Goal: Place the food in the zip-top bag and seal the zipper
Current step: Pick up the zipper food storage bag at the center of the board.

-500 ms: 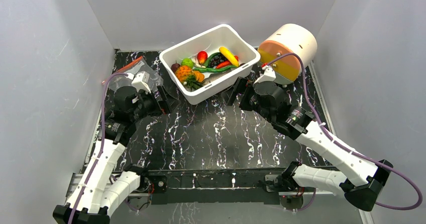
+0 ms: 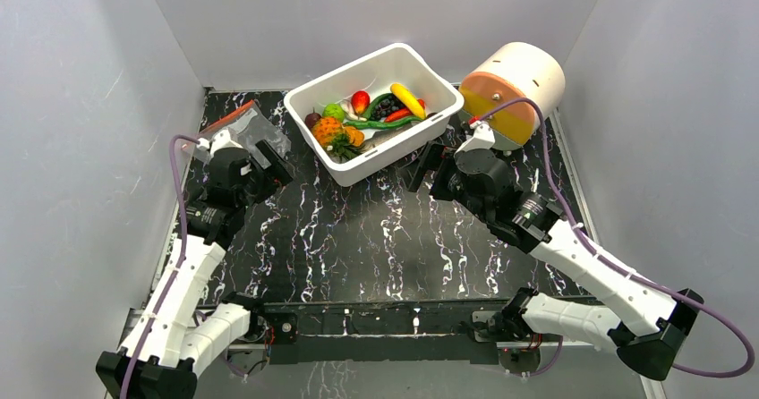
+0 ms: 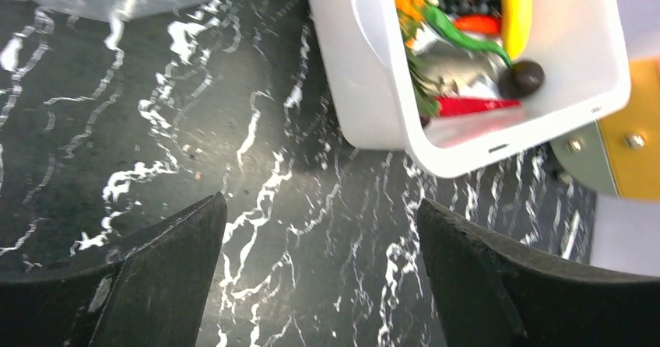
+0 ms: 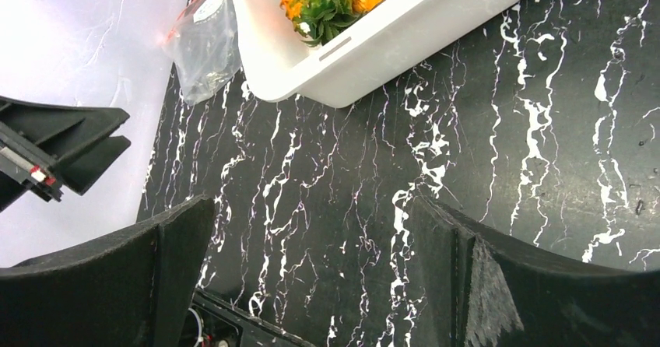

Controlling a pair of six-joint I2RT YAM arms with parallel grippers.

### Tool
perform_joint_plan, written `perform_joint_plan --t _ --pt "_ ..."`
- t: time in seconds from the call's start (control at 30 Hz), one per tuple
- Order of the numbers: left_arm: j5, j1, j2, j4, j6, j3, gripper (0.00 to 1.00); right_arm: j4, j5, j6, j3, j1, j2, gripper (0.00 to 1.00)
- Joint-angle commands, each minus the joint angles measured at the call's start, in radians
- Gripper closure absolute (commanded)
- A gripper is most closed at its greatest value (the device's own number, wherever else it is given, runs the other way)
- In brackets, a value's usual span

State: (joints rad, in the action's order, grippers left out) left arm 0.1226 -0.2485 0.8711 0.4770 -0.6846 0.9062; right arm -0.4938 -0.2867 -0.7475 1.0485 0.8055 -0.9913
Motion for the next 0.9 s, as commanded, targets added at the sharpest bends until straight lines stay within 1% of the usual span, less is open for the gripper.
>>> perform_joint_plan --t 0.0,0.1,0.2,0.33,0.43,0.6,0.7,0.8,0.87 --pt "0.212 0.006 0.041 0.021 -0.122 0.052 0.17 0.044 -0.043 0.039 -0.002 0.008 0.043 0.02" --pt "0.261 0.009 0.104 0.054 -0.231 0.084 0.24 0.037 -0.057 0.046 -0.006 0.007 0.067 0.02" --pt "0.321 0.011 0.165 0.112 -0.368 0.121 0.28 0.025 -0.069 0.046 -0.004 0.008 0.096 0.02" --pt "0.374 0.039 0.219 0.165 -0.562 0.151 0.38 0.018 -0.069 0.046 -0.008 0.008 0.123 0.02" --pt "0.336 0.095 0.256 0.186 -0.679 0.158 0.45 0.015 -0.050 0.045 -0.008 0.008 0.132 0.02" --pt "0.232 0.229 0.343 0.159 -0.812 0.133 0.52 0.027 -0.034 0.045 -0.033 0.007 0.139 0.02" --pt "0.228 0.272 0.405 0.137 -0.841 0.137 0.52 0.028 -0.005 0.040 -0.033 0.008 0.141 0.02" --pt "0.232 0.309 0.471 0.124 -0.861 0.150 0.49 0.043 0.005 0.015 -0.047 0.007 0.151 0.02" --pt "0.223 0.333 0.504 0.074 -0.846 0.137 0.45 0.052 0.010 0.005 -0.057 0.007 0.155 0.02"
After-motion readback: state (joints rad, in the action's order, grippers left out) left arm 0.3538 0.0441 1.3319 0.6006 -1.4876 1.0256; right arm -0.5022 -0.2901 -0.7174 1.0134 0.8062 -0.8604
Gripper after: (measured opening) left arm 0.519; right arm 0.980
